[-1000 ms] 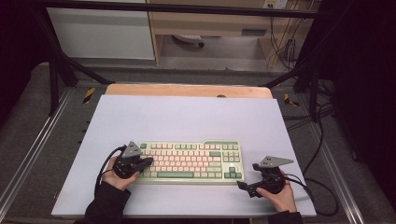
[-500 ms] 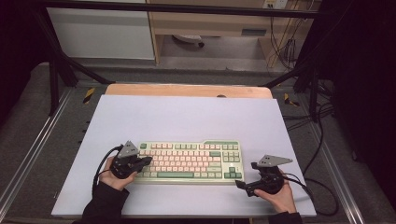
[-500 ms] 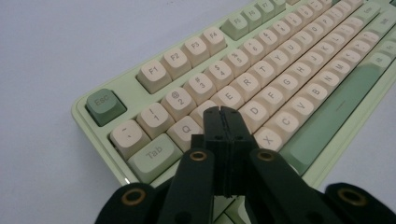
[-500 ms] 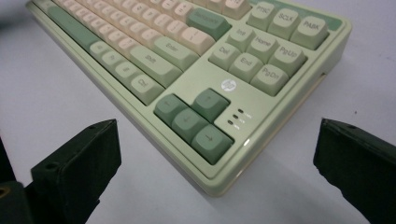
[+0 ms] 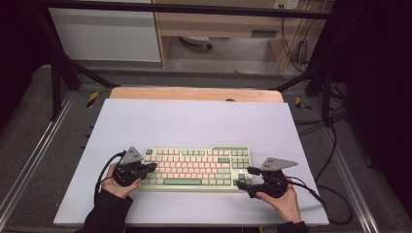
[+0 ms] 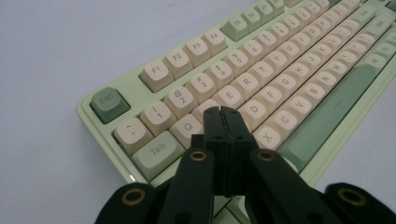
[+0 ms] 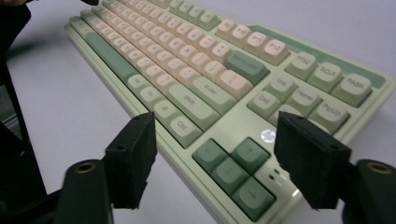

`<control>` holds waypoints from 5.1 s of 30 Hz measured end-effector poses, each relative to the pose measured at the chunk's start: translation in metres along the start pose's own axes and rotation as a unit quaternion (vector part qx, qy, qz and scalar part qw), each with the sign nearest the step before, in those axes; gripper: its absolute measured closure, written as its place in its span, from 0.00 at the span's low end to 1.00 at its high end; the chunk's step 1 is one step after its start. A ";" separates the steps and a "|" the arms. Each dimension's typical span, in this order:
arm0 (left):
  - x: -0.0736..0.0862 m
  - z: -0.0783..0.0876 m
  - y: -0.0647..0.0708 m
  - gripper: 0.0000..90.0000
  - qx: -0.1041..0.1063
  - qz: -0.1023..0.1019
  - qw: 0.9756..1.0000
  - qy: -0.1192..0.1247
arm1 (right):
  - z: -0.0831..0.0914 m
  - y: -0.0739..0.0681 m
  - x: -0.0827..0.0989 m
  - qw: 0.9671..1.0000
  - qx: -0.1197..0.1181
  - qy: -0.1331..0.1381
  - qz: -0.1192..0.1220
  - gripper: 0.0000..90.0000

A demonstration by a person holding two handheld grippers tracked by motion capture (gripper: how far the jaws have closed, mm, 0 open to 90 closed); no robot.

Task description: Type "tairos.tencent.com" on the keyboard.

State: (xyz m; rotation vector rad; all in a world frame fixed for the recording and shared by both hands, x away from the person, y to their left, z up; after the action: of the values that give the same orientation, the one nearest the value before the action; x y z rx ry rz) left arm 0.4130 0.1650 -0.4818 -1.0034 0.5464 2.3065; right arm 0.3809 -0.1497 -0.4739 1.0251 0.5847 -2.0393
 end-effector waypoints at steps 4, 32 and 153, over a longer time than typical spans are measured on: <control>0.000 0.000 0.000 1.00 0.000 0.000 1.000 0.000 | -0.005 -0.007 -0.011 1.000 -0.007 0.002 0.006 0.44; 0.000 -0.001 0.001 1.00 0.003 -0.001 1.000 0.001 | -0.065 -0.043 -0.059 0.999 -0.037 -0.008 0.021 0.98; -0.032 -0.041 0.030 1.00 0.000 -0.015 1.000 0.003 | -0.048 -0.016 -0.028 1.000 -0.014 -0.028 0.000 1.00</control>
State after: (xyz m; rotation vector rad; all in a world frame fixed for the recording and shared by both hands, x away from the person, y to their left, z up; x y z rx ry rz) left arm 0.4337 0.1092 -0.4794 -1.0116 0.5291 2.2785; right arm 0.4012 -0.0958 -0.4780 0.9487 0.5819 -2.0470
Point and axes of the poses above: each handheld gripper's, and its own axes: z roughly backward along the jaws, x roughly out of its underside, y roughly to its right, the point moved 10 cm from there along -z, roughly forward along the jaws, and after that the axes turned 7 degrees about z, right-handed, at the moved point
